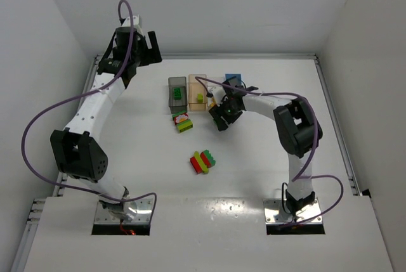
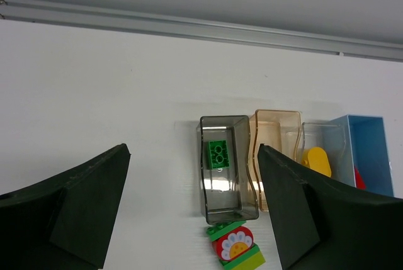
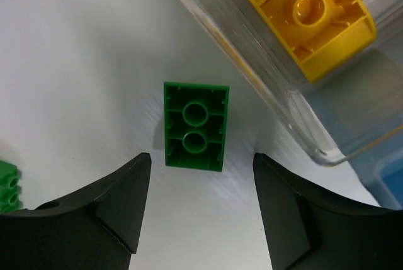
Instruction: Sort the legos into containers by color
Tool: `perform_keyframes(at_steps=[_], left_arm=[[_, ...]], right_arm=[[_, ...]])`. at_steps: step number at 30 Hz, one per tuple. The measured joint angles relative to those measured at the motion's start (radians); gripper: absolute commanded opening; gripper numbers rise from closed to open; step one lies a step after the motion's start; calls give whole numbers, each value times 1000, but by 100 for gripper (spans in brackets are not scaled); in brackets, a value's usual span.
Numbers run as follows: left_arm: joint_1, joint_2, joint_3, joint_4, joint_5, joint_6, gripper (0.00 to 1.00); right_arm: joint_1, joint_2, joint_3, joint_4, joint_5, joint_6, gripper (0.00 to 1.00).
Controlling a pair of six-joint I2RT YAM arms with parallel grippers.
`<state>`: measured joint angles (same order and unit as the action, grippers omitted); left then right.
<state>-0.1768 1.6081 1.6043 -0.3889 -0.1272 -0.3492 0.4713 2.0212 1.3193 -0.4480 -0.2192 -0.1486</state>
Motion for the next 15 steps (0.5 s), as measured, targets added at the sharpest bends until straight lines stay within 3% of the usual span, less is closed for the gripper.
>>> perform_keyframes(at_steps=[3, 7, 11, 15], left_arm=[[0, 0, 0, 0, 0, 0, 89], [0, 2, 0, 1, 0, -3, 89], [1, 10, 0, 1, 0, -3, 85], [11, 13, -10, 3, 0, -14, 80]], right_arm=[[2, 17, 19, -1, 6, 0, 62], [5, 28, 39, 3, 6, -3, 42], [15, 31, 47, 6, 1, -8, 14], [31, 31, 47, 1, -30, -32, 6]])
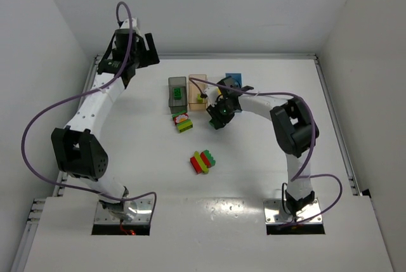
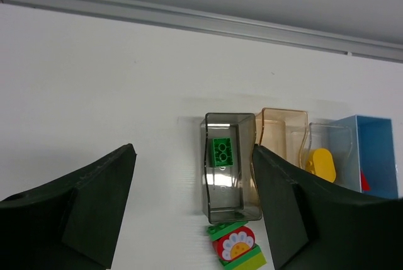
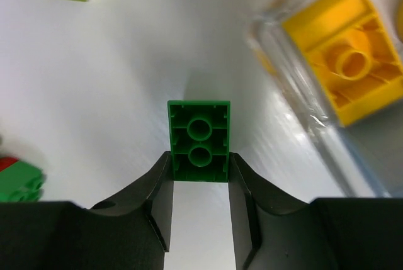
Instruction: Sort the legos into containers by color
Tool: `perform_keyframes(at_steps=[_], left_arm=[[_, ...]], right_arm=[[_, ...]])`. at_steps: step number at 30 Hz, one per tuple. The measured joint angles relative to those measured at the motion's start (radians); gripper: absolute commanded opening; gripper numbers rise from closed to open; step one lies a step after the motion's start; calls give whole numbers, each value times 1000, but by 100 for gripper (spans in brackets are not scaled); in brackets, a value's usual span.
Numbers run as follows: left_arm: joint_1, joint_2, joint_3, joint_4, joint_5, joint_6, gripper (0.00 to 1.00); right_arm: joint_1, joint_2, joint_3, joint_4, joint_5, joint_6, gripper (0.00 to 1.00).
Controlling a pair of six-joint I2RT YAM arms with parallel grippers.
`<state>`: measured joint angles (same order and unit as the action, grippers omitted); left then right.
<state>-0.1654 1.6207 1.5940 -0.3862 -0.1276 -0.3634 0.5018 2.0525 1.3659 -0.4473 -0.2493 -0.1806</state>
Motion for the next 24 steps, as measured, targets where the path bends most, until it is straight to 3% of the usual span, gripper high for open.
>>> perform_keyframes(at_steps=[3, 4, 5, 9, 12, 20, 24], left_arm=[[28, 1, -21, 2, 7, -24, 87], [48, 1, -33, 2, 17, -34, 98], [68, 1, -45, 4, 39, -43, 100], [138, 1, -106, 6, 137, -56, 100], [193, 1, -157, 14, 226, -68, 100], [296, 2, -242, 44, 422, -112, 100], [300, 2, -242, 57, 460, -99, 100]], right_arm=[[8, -19, 0, -12, -55, -24, 6], [10, -40, 0, -18, -86, -30, 6], [11, -69, 2, -21, -117, -35, 6], [11, -128, 109, -29, -202, -27, 6], [11, -117, 280, 6, -240, 10, 6], [26, 184, 716, 59, -265, 125, 6], [32, 326, 782, 39, -264, 156, 8]])
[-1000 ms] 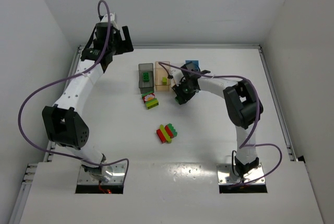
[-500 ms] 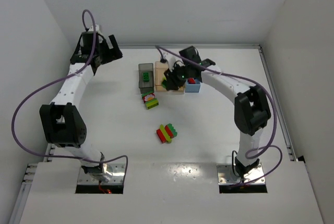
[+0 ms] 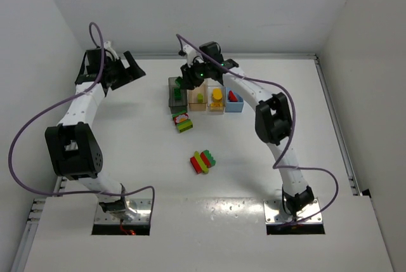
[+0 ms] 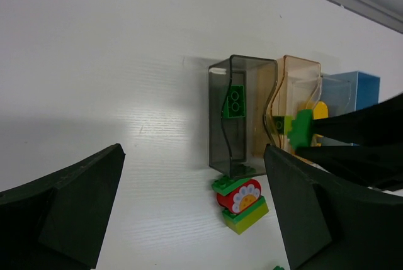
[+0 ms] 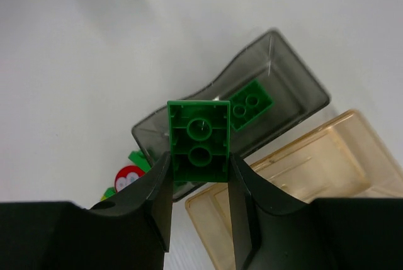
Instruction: Sort the legos into containers by color
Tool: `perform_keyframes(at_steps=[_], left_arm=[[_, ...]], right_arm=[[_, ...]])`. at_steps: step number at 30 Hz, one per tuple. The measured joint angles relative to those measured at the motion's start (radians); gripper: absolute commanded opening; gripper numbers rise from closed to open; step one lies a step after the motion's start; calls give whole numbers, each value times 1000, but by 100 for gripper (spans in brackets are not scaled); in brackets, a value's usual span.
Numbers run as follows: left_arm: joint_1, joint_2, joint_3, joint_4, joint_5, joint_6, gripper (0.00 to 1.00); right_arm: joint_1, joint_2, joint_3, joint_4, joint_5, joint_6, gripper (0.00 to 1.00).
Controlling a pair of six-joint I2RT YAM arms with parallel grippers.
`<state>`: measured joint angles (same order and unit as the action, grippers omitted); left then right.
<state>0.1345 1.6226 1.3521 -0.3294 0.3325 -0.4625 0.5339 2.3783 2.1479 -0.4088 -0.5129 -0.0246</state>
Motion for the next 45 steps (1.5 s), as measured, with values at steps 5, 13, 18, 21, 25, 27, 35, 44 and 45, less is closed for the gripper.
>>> perform_keyframes(at_steps=[5, 13, 18, 21, 25, 27, 35, 44, 45], left_arm=[[0, 1, 0, -7, 13, 30, 100], [-3, 56, 15, -43, 37, 69, 100], [-10, 66, 18, -62, 46, 105, 100], [-26, 63, 20, -66, 48, 149, 100], [-84, 18, -16, -56, 91, 256, 100], [-141, -39, -67, -55, 121, 318, 100], [-423, -230, -301, -19, 60, 453, 85], [-583, -240, -418, 29, -200, 333, 39], [-594, -216, -410, 35, -220, 308, 39]], right_arm=[[8, 76, 0, -41, 4, 20, 18], [32, 84, 8, -42, 3, 26, 59], [51, 84, 11, -42, 5, 20, 66], [56, 66, -21, -24, 20, 11, 72], [57, -86, -209, -18, 68, 3, 83], [48, -196, -294, -10, 109, 5, 83], [-98, -662, -631, 0, 219, -43, 79], [-253, -842, -916, -47, 273, -62, 79], [-259, -846, -921, -49, 271, -62, 79]])
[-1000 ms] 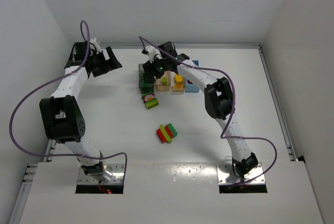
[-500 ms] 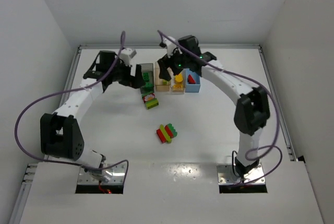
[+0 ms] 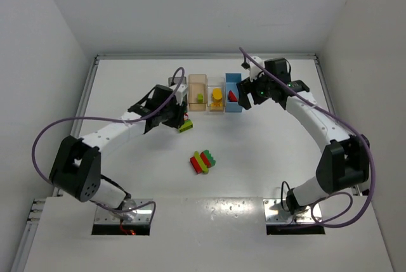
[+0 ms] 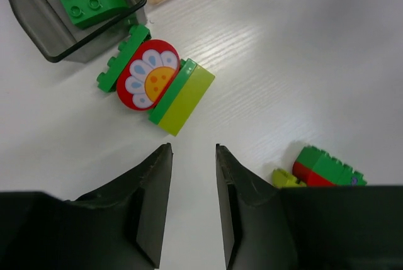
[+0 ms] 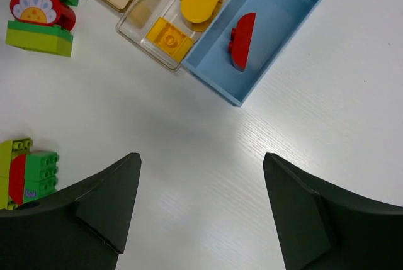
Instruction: Sort the legos into containers by color
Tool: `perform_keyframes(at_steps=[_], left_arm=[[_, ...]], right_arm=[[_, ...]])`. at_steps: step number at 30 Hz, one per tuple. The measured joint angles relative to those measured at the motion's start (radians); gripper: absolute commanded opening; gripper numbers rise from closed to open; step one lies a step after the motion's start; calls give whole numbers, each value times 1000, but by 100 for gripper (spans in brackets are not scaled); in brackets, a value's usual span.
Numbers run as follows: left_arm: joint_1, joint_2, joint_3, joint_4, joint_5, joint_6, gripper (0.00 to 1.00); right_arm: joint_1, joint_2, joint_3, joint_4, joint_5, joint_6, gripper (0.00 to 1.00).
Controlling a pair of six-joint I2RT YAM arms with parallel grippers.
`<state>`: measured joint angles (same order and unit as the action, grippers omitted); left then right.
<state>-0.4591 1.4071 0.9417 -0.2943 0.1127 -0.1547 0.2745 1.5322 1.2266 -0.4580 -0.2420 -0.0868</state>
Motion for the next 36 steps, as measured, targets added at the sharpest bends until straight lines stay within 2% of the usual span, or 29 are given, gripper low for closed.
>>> perform_keyframes(at_steps=[3, 7, 12, 13, 17, 19, 22, 36], left_arm=[[-7, 87, 29, 19, -32, -74, 39], [-8, 177, 62, 19, -51, -195, 56], [-36, 222, 140, -19, -179, -364, 61], [-46, 226, 156, -22, -201, -392, 68], [-74, 229, 186, -29, -255, -484, 81], [-81, 234, 189, -35, -269, -516, 85], [-84, 248, 190, -42, -282, -549, 100], [-84, 345, 195, -61, -317, -631, 100]], right_arm=[[-14, -18, -6, 0, -5, 0, 79], [-31, -37, -6, 1, -19, 0, 79], [-52, -40, -12, 2, -30, 0, 79], [-54, -42, -19, 2, -32, 0, 79], [-64, -43, -46, -2, -43, 0, 79], [-64, -43, -50, -7, -49, 0, 79], [-65, -43, -50, -7, -51, 0, 79], [-84, -43, -50, -11, -58, 0, 80]])
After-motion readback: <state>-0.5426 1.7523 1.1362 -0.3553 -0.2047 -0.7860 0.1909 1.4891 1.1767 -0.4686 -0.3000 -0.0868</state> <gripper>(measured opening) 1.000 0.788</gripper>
